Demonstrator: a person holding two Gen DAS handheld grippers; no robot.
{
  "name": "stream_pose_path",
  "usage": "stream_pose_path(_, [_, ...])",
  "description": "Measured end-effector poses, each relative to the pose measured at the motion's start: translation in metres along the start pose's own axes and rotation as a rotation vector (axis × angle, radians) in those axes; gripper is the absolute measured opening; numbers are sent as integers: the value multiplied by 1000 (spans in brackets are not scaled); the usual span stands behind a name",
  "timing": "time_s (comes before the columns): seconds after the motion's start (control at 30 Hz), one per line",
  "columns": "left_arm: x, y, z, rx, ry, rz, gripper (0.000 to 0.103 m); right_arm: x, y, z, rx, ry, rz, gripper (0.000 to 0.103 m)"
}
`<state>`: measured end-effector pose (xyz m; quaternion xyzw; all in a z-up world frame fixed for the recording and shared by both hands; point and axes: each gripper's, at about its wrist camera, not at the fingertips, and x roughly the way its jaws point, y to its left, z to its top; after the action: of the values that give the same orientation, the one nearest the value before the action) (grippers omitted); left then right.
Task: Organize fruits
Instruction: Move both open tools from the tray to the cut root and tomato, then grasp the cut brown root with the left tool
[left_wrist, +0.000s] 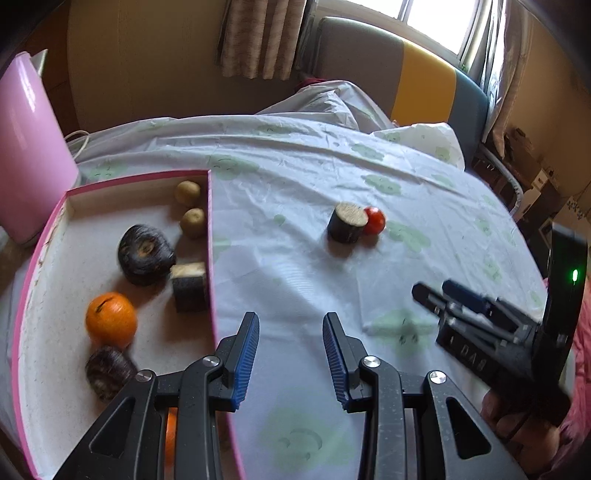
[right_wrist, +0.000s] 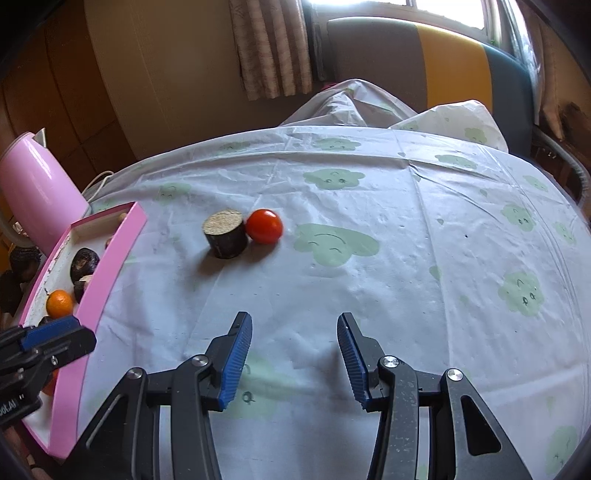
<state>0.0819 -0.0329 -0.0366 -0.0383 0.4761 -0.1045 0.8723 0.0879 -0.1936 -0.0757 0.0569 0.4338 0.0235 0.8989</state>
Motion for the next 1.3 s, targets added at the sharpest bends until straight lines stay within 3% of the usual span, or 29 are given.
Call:
stream_pose_path(0.2, [21,-23,31,22,-3,-18,37,-1,-8,1,-13,-16,-51,49])
stream_pose_path(0.3, [35,-33,42,35,7,-31,52,1,-12,0,0,-16,-48,49])
stream_pose_path(0.4, [47,-40,51,46,2,-20,53,3,-15,-1,12,-12,-42,49])
stream_pose_path(0.83, [91,-52,74,65,36,-1,53,7,-19,-1,27,-23,-8,51])
stream_pose_path(0.87, [95,-51,75,65,42,-6,51,6,-20,-1,28,-23,-7,51])
stream_pose_path(0.9, [99,-49,75,56,51,-27,39,6,-20,-1,29,-24,-5,51])
stream_pose_path(0.93, [101,-48,75,46,57,-43,38,7,-20,-1,30,-23,-4,51])
stream_pose_path(1.17, [83,-45,62,49,47,-41,37,7,-21,-1,37,-26,4,51])
stream_pose_path(1.3, [63,-49,37,83,50,-7,37,7,-20,-1,35,-21,14,55])
